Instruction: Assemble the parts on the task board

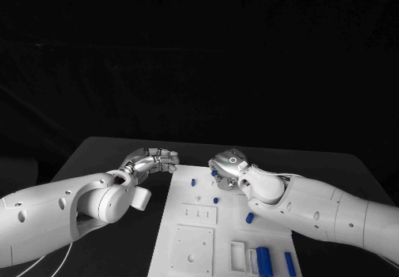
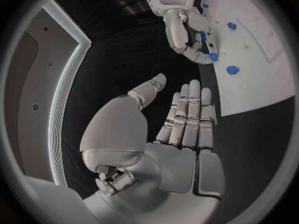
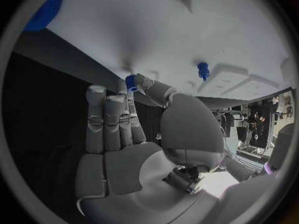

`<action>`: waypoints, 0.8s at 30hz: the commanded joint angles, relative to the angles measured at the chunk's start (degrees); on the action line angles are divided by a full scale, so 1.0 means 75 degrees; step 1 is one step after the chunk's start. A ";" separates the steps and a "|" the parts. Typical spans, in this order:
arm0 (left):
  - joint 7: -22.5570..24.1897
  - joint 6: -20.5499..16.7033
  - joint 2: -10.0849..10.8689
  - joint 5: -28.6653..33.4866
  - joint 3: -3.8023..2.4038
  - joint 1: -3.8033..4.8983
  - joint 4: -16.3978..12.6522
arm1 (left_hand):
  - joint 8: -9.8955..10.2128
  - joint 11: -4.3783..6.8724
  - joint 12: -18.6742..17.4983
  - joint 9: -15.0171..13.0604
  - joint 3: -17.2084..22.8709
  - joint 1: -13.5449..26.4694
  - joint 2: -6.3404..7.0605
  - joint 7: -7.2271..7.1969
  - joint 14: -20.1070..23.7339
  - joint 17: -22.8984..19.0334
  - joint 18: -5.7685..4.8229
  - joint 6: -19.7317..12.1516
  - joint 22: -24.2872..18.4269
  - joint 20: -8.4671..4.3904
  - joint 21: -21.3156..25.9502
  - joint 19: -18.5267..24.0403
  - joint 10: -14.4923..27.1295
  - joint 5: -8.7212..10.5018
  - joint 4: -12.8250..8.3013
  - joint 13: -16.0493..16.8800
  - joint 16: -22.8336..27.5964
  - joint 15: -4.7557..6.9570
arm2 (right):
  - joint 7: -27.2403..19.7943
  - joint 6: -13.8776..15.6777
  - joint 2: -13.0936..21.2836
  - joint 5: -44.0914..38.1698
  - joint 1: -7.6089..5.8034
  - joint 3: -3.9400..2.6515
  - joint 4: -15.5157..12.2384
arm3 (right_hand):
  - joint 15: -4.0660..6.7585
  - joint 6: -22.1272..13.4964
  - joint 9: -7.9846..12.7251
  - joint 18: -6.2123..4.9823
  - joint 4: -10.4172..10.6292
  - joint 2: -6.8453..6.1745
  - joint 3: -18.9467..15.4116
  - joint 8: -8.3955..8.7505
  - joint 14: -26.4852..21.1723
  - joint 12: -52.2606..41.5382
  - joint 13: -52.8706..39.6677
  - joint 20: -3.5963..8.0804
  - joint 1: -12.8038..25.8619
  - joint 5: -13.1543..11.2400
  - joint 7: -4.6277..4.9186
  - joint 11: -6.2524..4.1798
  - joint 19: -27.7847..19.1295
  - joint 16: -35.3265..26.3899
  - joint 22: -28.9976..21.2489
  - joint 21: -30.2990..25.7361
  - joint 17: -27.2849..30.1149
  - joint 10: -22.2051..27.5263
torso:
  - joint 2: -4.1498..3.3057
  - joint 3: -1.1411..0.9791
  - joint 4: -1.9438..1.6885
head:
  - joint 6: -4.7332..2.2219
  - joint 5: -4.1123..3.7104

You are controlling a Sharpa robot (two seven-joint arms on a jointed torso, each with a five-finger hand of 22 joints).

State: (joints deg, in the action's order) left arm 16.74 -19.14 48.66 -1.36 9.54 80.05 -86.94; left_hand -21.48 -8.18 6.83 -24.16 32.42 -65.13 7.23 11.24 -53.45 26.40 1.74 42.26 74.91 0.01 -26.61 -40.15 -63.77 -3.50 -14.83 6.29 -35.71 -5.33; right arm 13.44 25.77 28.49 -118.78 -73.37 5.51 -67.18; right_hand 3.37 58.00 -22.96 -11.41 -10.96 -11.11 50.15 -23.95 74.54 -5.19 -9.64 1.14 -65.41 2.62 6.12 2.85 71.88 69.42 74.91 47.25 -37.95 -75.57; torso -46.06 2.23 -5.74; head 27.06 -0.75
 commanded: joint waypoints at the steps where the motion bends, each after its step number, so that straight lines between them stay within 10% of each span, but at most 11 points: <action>1: 0.0055 -0.0005 -0.0009 -0.0034 -0.0008 0.0029 -0.0016 | 0.0042 -0.0009 -0.0046 0.0007 0.0011 0.0040 0.0018 0.0006 -0.0016 0.0012 -0.0023 0.0056 0.0140 -0.0075 -0.0031 0.0000 -0.0036 -0.0008 -0.0055 -0.0012 0.0017 0.0022 | 0.0054 -0.0208 0.0010 0.0039 0.0017 0.0013 0.0067 | 0.0034 0.0078 -0.0207 -0.0478 0.0055 -0.0054 -0.0006 -0.0013 -0.0006 0.0035 -0.0010 0.0046 -0.0034 0.0023 0.0001 0.0000 -0.0007 0.0047 0.0161 0.0028 0.0013 -0.0060 | -0.0002 0.0008 -0.0003 | -0.0008 -0.0007; 5: 0.0050 -0.0003 -0.0008 -0.0034 -0.0008 0.0029 -0.0028 | 0.0044 -0.0009 -0.0048 0.0008 0.0011 0.0042 0.0019 0.0007 -0.0016 0.0013 -0.0023 0.0056 0.0140 -0.0075 -0.0032 0.0001 -0.0036 -0.0007 -0.0056 -0.0012 0.0018 0.0022 | -0.0066 -0.0249 -0.0026 0.0364 0.0016 0.0013 0.0116 | 0.0000 -0.0024 -0.0188 -0.0478 0.0132 -0.0124 0.0033 0.0059 -0.0032 0.0107 0.0001 0.0027 -0.0030 0.0023 0.0041 0.0035 -0.0047 0.0031 0.0146 0.0017 0.0040 0.0028 | -0.0004 0.0010 -0.0004 | -0.0013 -0.0011; 12: 0.0037 -0.0006 0.0000 -0.0034 -0.0008 0.0032 -0.0025 | 0.0047 -0.0011 -0.0052 0.0009 0.0011 0.0045 0.0022 0.0007 -0.0016 0.0014 -0.0024 0.0054 0.0140 -0.0075 -0.0032 0.0001 -0.0036 -0.0006 -0.0057 -0.0013 0.0019 0.0021 | -0.0048 -0.0162 -0.0033 0.0602 0.0014 0.0013 0.0179 | -0.0257 -0.0781 -0.0015 -0.0476 0.0381 -0.0741 -0.0129 0.0493 -0.0007 0.0225 0.0177 -0.0052 0.0059 0.0020 0.0378 0.0298 -0.0055 0.0045 0.0122 0.0005 0.0096 0.0722 | -0.0006 0.0012 -0.0010 | -0.0013 -0.0017; 20: 0.0033 -0.0011 0.0021 -0.0034 -0.0008 0.0034 -0.0013 | 0.0054 -0.0016 -0.0066 0.0011 0.0012 0.0050 0.0032 0.0011 -0.0012 0.0016 -0.0025 0.0048 0.0140 -0.0074 -0.0032 0.0004 -0.0029 -0.0004 -0.0061 -0.0017 0.0022 0.0020 | 0.0012 0.0164 0.0092 0.0694 0.0014 -0.0001 0.0038 | -0.0391 -0.1003 0.0005 -0.0475 0.0262 -0.0813 -0.0605 0.0569 -0.0068 0.0212 0.0345 -0.0109 0.0168 0.0022 0.0401 0.0432 -0.0151 0.0051 0.0119 -0.0033 0.0135 0.1195 | -0.0004 0.0010 -0.0005 | -0.0022 -0.0019; 24: 0.0035 -0.0015 0.0031 -0.0034 -0.0008 0.0034 0.0008 | 0.0058 -0.0018 -0.0072 0.0012 0.0013 0.0052 0.0034 0.0013 -0.0011 0.0016 -0.0026 0.0046 0.0140 -0.0074 -0.0032 0.0005 -0.0024 -0.0004 -0.0062 -0.0018 0.0024 0.0020 | -0.0035 0.0297 0.0245 0.0805 0.0012 -0.0143 -0.0187 | -0.0402 -0.1022 0.0000 -0.0478 0.0233 -0.0816 -0.0669 0.0567 -0.0079 0.0205 0.0371 -0.0119 0.0199 0.0023 0.0407 0.0444 -0.0160 0.0058 0.0114 -0.0043 0.0141 0.1237 | -0.0002 0.0005 0.0000 | -0.0044 -0.0021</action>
State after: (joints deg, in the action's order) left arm 16.65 -19.17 48.91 -1.38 9.54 80.08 -86.85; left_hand -21.26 -8.18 6.59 -24.12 32.57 -65.13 7.23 11.24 -53.45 26.43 1.73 42.26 74.90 0.01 -26.60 -40.15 -63.77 -3.50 -14.98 6.25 -35.71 -5.32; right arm 13.25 26.41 30.16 -113.79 -73.24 4.44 -68.19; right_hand 0.71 50.87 -22.93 -11.42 -9.24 -17.05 45.52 -19.91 73.91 -3.64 -6.91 0.29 -64.12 2.89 9.14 5.95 71.02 69.63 74.90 47.25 -36.95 -66.94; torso -46.10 2.31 -5.78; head 26.83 -0.88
